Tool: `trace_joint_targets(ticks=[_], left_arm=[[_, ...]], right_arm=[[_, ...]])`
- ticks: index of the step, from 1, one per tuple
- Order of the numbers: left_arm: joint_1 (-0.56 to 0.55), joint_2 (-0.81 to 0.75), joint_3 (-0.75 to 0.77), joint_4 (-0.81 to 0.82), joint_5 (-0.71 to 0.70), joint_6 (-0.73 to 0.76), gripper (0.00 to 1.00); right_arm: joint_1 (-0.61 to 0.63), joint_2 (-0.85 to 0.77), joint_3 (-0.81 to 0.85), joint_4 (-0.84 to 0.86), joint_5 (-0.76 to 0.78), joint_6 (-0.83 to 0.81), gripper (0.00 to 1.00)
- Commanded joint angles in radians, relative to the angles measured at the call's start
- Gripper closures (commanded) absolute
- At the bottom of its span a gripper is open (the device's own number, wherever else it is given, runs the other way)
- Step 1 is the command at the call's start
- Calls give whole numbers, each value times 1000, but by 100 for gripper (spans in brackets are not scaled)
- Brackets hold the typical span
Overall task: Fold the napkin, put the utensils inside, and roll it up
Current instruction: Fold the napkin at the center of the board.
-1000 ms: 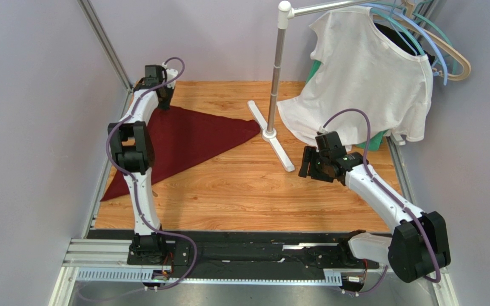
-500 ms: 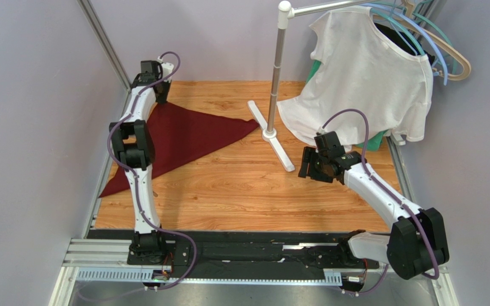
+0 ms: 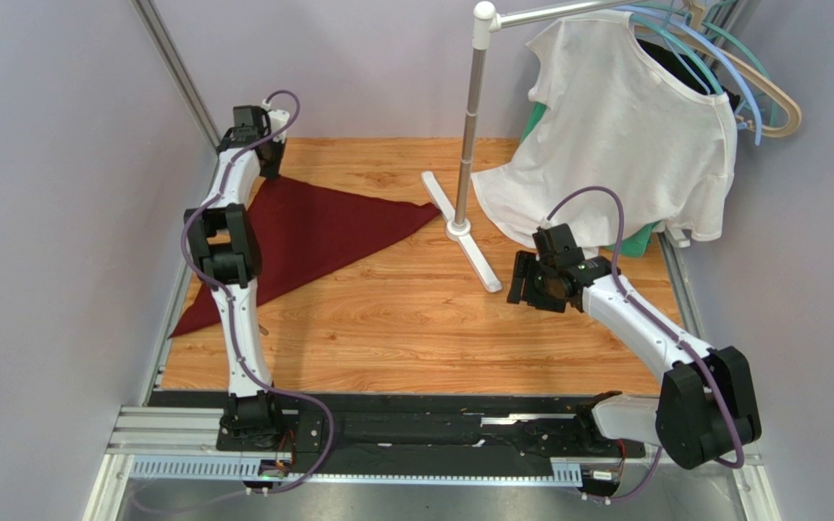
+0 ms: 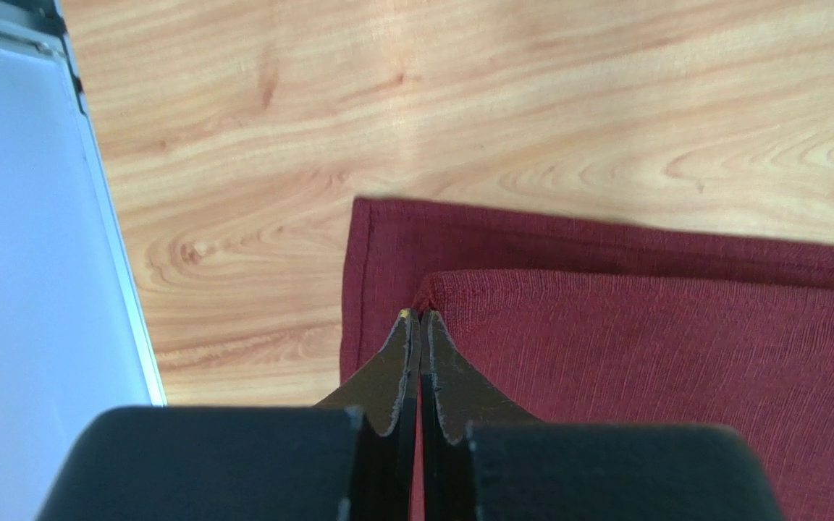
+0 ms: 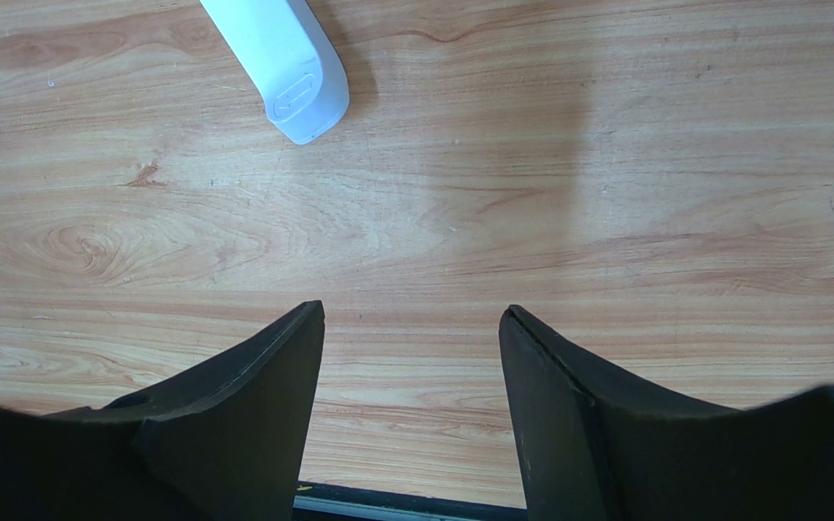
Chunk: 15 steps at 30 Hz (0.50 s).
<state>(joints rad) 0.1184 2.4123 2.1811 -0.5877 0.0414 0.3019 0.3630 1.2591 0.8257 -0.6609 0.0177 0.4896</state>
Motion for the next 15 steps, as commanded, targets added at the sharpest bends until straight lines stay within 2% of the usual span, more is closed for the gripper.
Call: trace_joint_targets(ticks=[1,15], left_arm=[[6,22,75,8,18,-3,100],[7,59,123,12,3,0,100]], right_arm=[[-1,13,33,33,5,12,36],[1,37,32,43,-2,15,36]])
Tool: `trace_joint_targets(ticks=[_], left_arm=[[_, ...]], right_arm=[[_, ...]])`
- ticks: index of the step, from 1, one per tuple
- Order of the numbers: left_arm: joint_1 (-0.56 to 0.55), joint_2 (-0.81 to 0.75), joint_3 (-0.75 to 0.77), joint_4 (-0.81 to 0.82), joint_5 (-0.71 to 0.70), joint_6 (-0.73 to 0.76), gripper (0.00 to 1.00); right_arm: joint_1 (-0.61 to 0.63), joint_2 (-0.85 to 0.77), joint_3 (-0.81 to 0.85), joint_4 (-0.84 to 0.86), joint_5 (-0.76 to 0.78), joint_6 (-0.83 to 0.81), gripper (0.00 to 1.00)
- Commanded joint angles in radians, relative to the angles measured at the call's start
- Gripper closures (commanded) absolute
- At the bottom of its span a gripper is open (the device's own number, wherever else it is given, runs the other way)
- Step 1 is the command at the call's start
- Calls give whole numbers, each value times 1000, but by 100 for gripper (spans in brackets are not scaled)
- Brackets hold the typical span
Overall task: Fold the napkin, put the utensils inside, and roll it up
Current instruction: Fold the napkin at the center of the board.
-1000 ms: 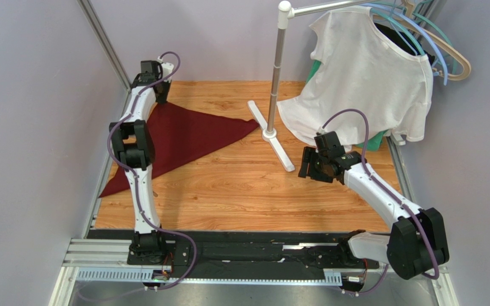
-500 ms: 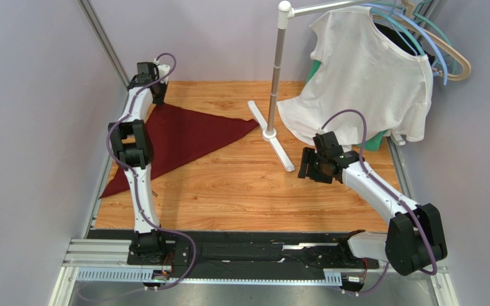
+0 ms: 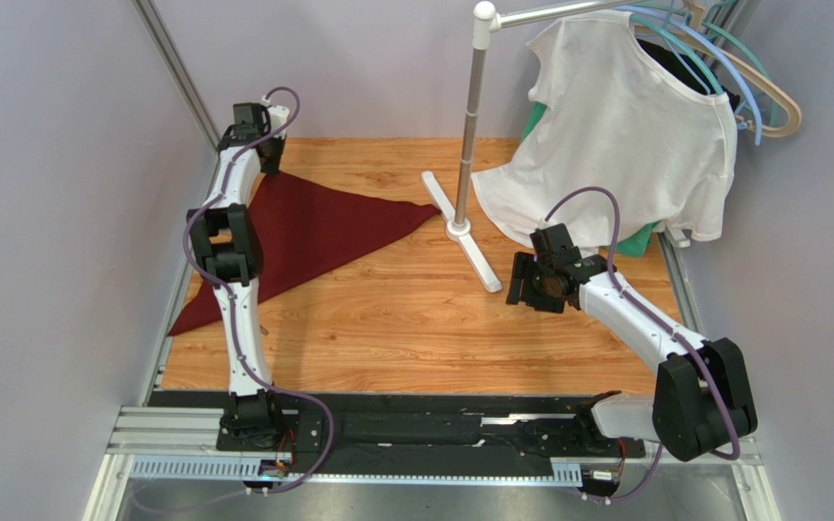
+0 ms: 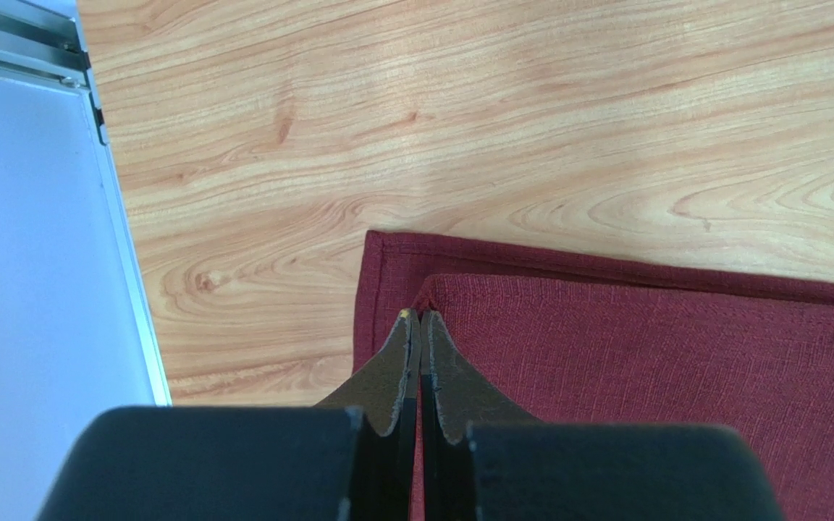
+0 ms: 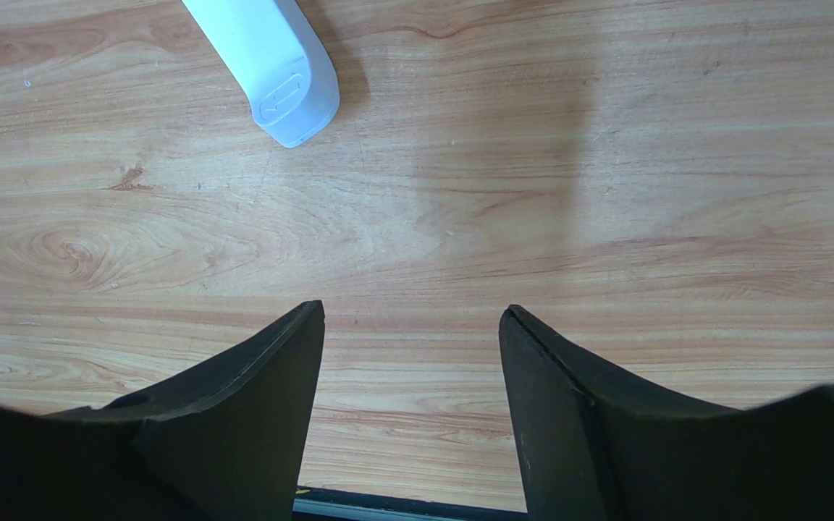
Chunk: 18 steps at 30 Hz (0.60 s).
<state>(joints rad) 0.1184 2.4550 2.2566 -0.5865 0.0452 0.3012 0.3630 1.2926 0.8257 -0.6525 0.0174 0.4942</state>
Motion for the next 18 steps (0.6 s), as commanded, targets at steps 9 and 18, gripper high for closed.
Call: trace_joint_targets(ticks=[9,18], left_arm=[[12,27,52,28,-5,-4,100],[23,52,90,28,-8,-14,100]], right_arm=[[2,20,29,40,-2,17,36],[11,39,35,48,-2,20,36]])
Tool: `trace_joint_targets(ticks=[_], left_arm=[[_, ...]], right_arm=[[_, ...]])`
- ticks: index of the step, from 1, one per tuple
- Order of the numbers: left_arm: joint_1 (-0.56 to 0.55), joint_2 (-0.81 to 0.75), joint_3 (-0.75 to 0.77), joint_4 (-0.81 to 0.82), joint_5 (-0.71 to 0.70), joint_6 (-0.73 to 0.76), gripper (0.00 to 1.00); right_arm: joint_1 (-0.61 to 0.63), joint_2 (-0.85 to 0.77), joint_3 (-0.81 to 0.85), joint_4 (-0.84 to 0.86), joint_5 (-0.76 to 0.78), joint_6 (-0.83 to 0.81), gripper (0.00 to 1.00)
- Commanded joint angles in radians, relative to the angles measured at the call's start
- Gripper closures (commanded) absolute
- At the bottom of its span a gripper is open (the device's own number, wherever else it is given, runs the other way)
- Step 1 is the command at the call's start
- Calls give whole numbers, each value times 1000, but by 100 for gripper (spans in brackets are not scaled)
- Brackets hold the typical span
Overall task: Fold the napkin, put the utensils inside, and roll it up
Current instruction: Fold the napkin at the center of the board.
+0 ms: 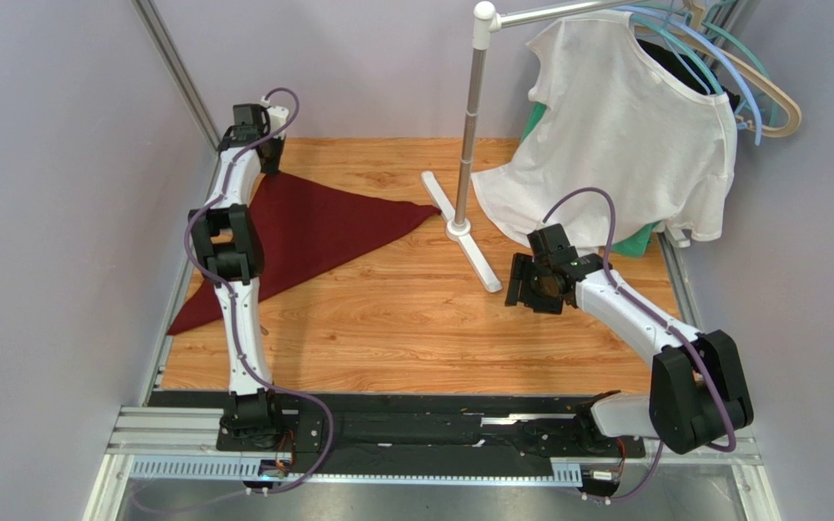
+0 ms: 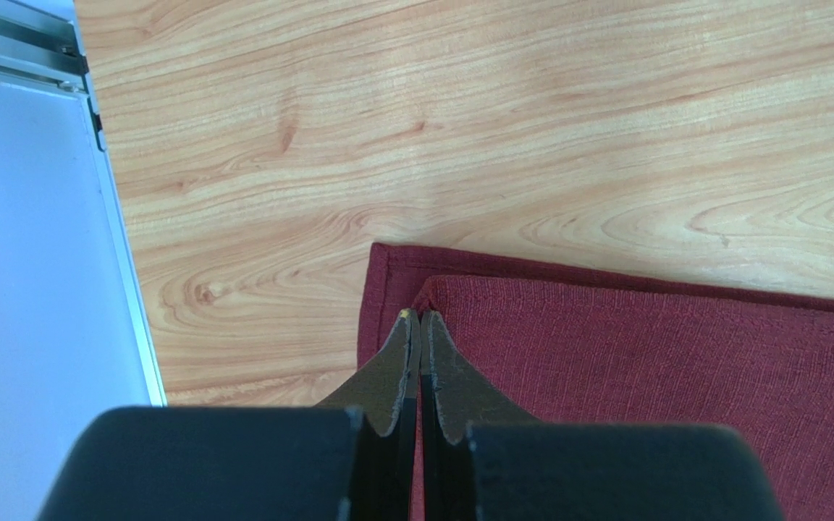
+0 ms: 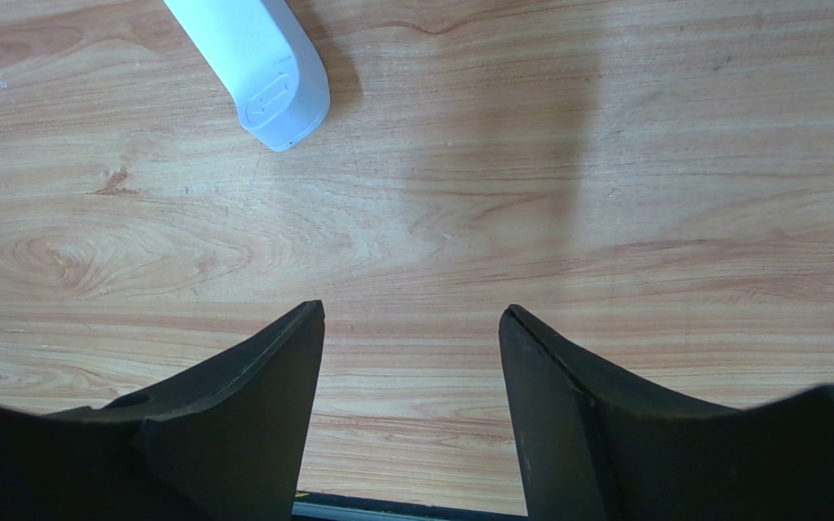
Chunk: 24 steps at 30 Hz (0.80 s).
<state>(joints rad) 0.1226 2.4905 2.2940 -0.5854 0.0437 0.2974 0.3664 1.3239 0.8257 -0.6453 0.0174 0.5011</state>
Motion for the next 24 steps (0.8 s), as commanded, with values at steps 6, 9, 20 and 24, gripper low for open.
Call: trace_joint_targets(ticks=[6,9,20,24], left_arm=[[20,22,61,27,-5,-9,100],[20,28,67,25,-5,-6,100],[20,-44,90,13,-28,-66,26],[5,-126,72,10,1,-83,20]], right_arm=[[12,20,41,45,-2,16,36],[14,29,43,50,-2,17,36],[22,21,47,52,-2,16,36],[25,3,46,55,-35,20,35]])
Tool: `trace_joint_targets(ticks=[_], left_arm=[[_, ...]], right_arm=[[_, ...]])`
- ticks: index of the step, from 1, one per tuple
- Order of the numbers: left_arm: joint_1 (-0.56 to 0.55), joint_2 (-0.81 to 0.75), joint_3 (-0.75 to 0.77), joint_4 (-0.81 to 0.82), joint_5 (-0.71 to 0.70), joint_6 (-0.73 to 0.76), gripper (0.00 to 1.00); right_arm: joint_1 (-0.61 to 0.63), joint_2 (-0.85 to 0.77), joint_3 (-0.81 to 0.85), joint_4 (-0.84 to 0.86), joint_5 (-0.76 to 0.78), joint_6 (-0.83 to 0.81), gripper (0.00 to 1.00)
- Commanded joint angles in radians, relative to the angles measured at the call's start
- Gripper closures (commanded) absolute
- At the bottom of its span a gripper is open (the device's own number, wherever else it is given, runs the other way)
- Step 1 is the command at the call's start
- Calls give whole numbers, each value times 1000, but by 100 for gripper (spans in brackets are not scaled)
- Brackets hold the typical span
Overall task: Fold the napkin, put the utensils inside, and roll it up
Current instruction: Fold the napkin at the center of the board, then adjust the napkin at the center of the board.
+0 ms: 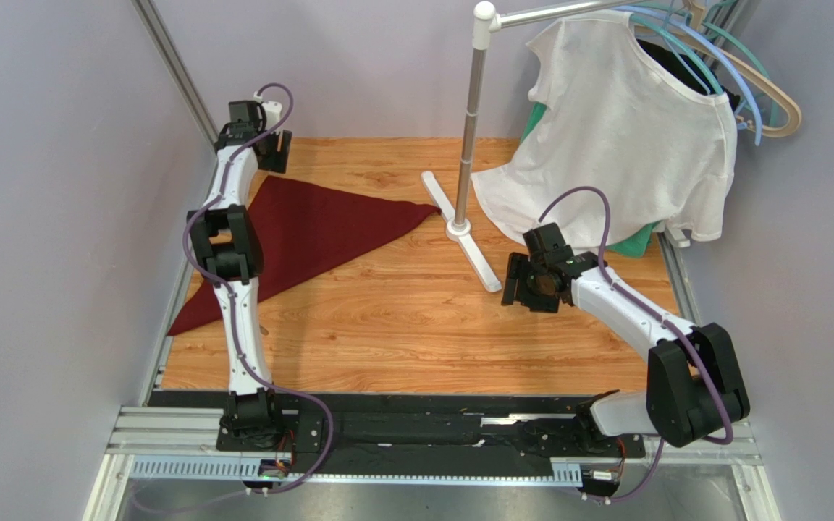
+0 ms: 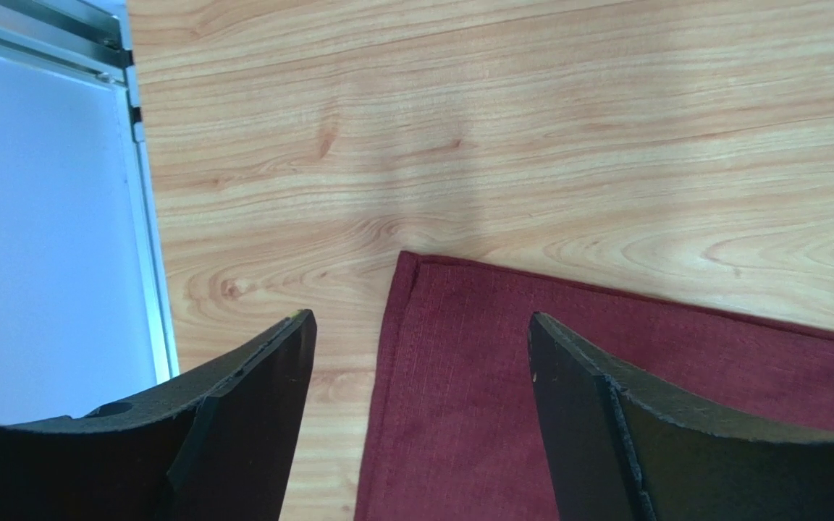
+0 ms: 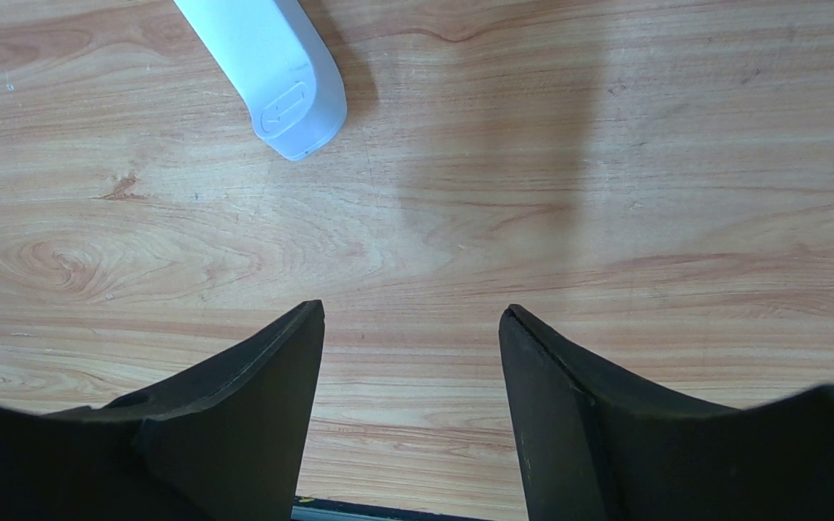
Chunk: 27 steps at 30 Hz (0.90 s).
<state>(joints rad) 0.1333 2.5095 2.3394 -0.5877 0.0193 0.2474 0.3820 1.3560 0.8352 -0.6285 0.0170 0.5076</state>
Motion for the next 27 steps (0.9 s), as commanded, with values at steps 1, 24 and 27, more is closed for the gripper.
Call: trace_joint_targets(ticks=[1,24,27], left_arm=[[-15,-162,17,14,22,-31,19],[-130,-684,-612,-38,90,-481,28],[-130,-765,-689,-61,87,-497,27]], right_arm=[[17,-35,38,41,-37,20,36],[391,575,622,527,-104,521,46],[391,681,695,544,-114,626,50]])
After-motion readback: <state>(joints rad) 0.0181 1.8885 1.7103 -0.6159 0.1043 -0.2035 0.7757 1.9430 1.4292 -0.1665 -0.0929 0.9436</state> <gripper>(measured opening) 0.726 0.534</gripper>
